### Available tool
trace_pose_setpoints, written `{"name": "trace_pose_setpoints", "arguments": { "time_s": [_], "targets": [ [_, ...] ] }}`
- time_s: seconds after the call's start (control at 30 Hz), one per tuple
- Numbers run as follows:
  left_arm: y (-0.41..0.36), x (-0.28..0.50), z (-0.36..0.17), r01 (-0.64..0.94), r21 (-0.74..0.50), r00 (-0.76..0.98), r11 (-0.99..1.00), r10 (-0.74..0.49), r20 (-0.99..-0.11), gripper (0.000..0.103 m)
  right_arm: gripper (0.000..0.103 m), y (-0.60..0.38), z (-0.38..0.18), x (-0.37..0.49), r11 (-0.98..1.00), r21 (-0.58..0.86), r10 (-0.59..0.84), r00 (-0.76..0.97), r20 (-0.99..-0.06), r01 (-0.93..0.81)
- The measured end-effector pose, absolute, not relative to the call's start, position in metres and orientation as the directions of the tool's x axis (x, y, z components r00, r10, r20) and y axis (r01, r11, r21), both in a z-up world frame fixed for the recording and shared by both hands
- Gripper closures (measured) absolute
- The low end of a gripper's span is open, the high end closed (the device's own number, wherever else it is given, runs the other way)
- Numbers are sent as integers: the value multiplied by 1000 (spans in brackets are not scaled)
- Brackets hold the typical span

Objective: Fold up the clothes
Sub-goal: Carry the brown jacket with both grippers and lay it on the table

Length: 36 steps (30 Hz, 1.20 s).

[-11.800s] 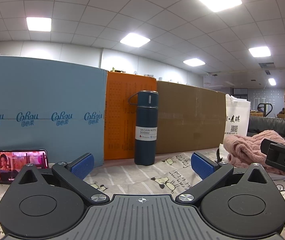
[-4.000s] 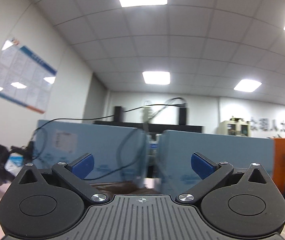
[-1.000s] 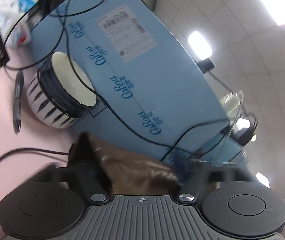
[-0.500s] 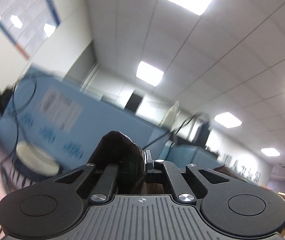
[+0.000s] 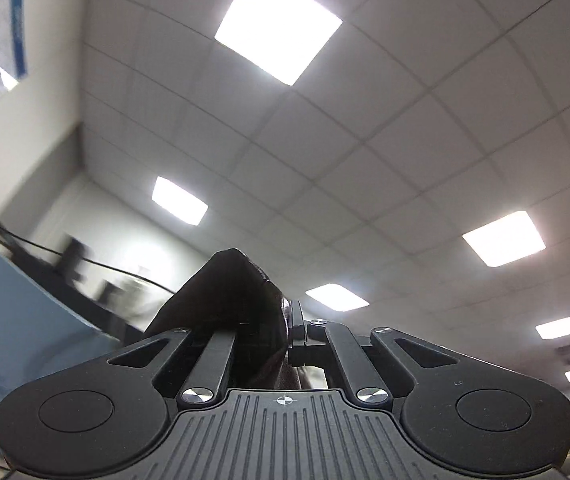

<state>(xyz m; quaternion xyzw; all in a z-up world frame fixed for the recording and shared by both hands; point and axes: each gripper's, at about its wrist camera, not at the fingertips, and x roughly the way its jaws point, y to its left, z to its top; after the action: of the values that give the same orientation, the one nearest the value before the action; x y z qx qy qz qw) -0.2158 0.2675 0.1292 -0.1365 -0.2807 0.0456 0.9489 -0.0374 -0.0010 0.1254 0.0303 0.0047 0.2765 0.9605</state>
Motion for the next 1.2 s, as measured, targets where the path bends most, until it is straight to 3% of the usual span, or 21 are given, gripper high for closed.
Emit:
{"name": "trace_pose_setpoints", "arguments": {
  "time_s": [0.13, 0.37, 0.6, 0.63, 0.73, 0.77, 0.8, 0.87, 0.9, 1.0, 1.07, 1.1, 1.2],
  "targets": [
    [228, -183, 115, 194, -205, 873, 959, -74, 482, 100, 99, -44, 102, 3, 914, 130, 393, 918, -57, -383],
    [178, -174, 65, 463, -110, 881, 879, -444, 162, 99, 99, -131, 36, 74, 929, 311, 291, 914, -281, -201],
    [155, -186, 37, 568, -74, 809, 820, -572, -134, 96, 93, -178, 2, 104, 928, 340, 282, 883, -376, -152],
    [154, -185, 33, 572, -79, 797, 816, -576, -180, 92, 90, -184, -2, 105, 924, 361, 271, 885, -379, -129],
    [140, -179, 22, 575, -82, 765, 814, -571, -298, 92, 58, -201, -10, 103, 894, 443, 264, 881, -392, -70],
    [140, -179, 20, 573, -89, 757, 815, -567, -325, 91, 56, -205, -8, 99, 891, 448, 260, 885, -387, -66],
    [138, -180, 19, 567, -93, 753, 819, -560, -346, 90, 55, -208, -6, 96, 889, 454, 256, 888, -381, -62],
    [128, -179, 19, 553, -97, 752, 828, -546, -370, 81, 32, -215, -2, 85, 888, 455, 250, 897, -364, -63],
    [125, -179, 17, 546, -109, 751, 830, -544, -374, 79, 27, -218, 0, 79, 890, 451, 247, 903, -352, -68],
    [124, -181, 13, 527, -166, 740, 834, -546, -392, 67, 19, -227, 8, 55, 900, 422, 258, 915, -311, -110],
    [128, -181, 11, 508, -214, 738, 835, -549, -393, 45, 15, -233, 11, 35, 906, 393, 280, 916, -287, -154],
    [131, -181, 9, 497, -249, 736, 831, -556, -386, 40, 14, -236, 12, 25, 909, 380, 292, 915, -280, -174],
    [135, -175, 2, 459, -351, 740, 816, -570, -358, 35, 10, -245, 14, -6, 900, 358, 353, 899, -258, -250]
  ]
}}
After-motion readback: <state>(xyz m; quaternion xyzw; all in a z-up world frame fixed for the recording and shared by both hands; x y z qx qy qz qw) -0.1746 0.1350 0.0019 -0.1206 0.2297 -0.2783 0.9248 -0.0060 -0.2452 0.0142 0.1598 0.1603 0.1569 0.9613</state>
